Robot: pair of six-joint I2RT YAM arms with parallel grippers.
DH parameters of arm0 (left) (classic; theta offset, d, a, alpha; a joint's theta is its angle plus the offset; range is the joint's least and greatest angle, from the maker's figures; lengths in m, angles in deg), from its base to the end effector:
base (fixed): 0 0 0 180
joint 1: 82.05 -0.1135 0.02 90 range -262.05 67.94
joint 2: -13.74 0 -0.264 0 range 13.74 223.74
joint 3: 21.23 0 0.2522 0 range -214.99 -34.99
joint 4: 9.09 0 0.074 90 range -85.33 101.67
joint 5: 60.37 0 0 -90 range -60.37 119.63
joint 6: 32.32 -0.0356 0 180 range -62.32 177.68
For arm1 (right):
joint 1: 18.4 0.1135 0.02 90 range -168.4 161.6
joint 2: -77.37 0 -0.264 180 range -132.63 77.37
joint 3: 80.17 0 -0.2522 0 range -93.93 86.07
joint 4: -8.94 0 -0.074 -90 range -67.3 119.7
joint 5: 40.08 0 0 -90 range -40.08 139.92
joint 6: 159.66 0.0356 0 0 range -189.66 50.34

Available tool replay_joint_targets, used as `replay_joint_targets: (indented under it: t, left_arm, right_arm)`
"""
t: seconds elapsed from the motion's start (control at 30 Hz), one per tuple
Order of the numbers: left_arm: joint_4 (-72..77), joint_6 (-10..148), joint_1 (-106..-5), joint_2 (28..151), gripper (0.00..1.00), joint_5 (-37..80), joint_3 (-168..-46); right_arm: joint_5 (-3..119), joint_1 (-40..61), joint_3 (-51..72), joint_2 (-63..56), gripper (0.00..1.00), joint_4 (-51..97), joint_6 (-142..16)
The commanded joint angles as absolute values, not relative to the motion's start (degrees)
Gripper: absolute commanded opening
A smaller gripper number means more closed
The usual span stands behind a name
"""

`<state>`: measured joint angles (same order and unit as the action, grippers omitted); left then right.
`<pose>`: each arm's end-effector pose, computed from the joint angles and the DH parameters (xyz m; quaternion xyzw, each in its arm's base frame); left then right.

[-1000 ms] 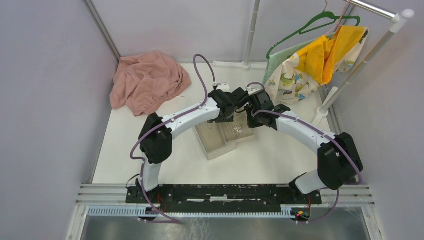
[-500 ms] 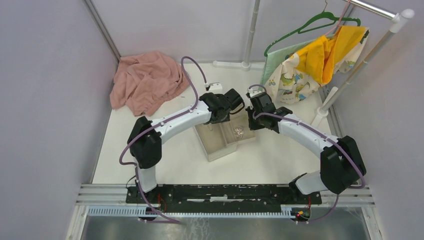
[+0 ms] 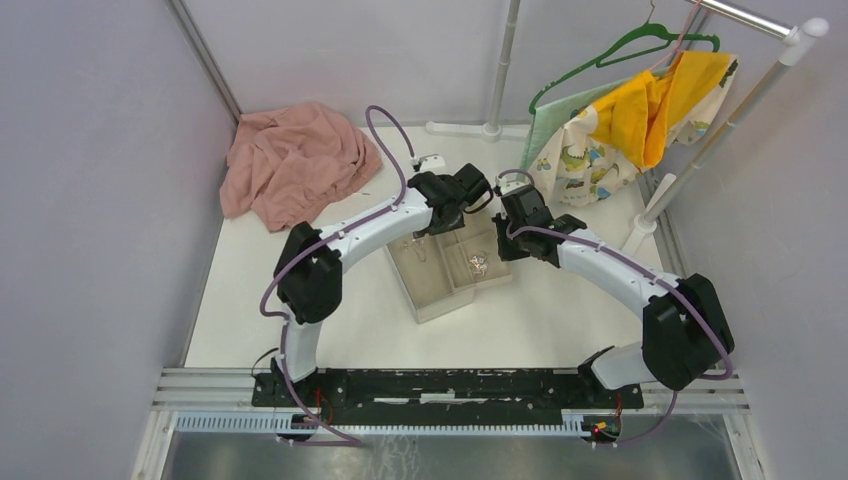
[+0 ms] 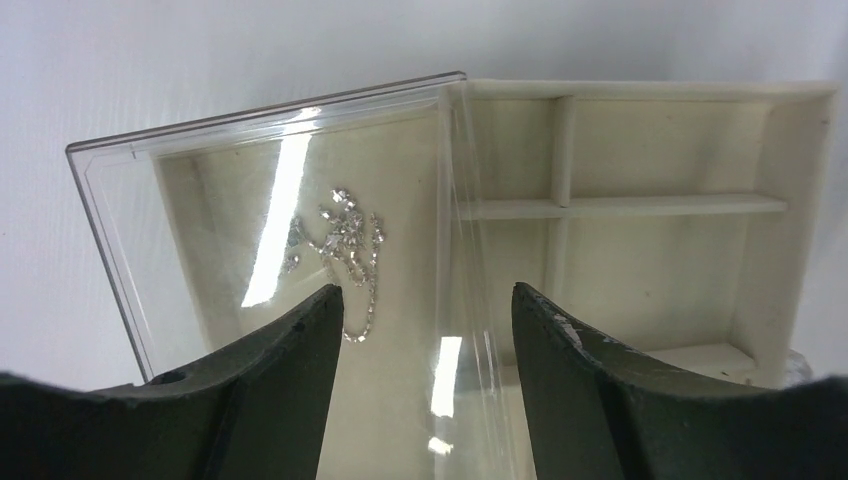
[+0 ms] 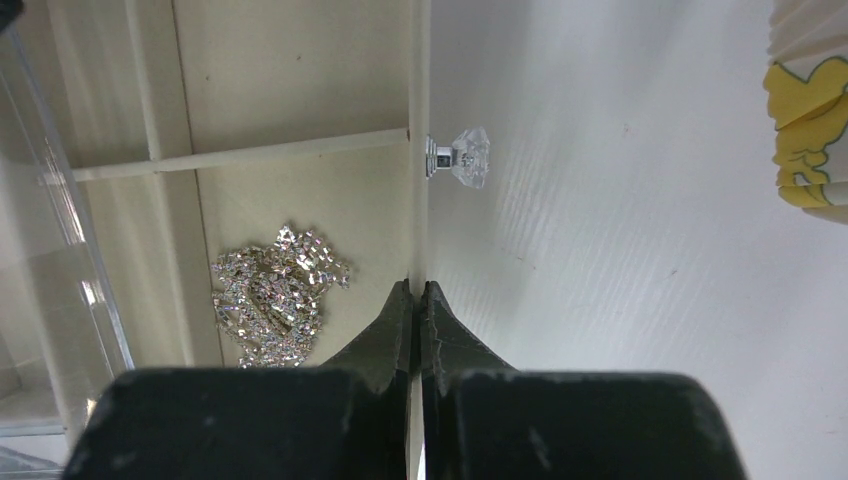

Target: Organize the mixed jewelry

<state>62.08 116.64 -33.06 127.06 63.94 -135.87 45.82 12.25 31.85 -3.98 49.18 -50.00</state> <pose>0.2857 -0.2979 0.2647 -0.1332 0.9327 0.0356 0.3332 0.2513 0.1460 0.2280 -0.0798 0.9461 0.1019 0.2969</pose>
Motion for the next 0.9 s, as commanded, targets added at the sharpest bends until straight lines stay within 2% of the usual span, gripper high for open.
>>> replay_joint_targets:
  t: [0.0, 0.17, 0.5, 0.87]
  left_arm:
    - [63.8, 120.0, -32.9, 128.7, 0.69, 65.2, -137.8]
    - [66.3, 120.0, -32.9, 130.3, 0.68, 65.5, -139.0]
    - [68.1, 115.0, -33.0, 130.8, 0.54, 65.0, -139.1]
    - [67.5, 107.2, -35.3, 130.5, 0.54, 65.4, -138.4]
  right_arm:
    - [45.8, 12.3, 31.5, -1.5, 0.00, 47.3, -49.2]
    - [45.7, 12.3, 31.5, -1.3, 0.00, 47.2, -49.0]
    - [42.6, 12.3, 31.7, 0.6, 0.00, 48.2, -50.2]
    - [41.4, 12.3, 33.1, 3.5, 0.00, 49.1, -50.8]
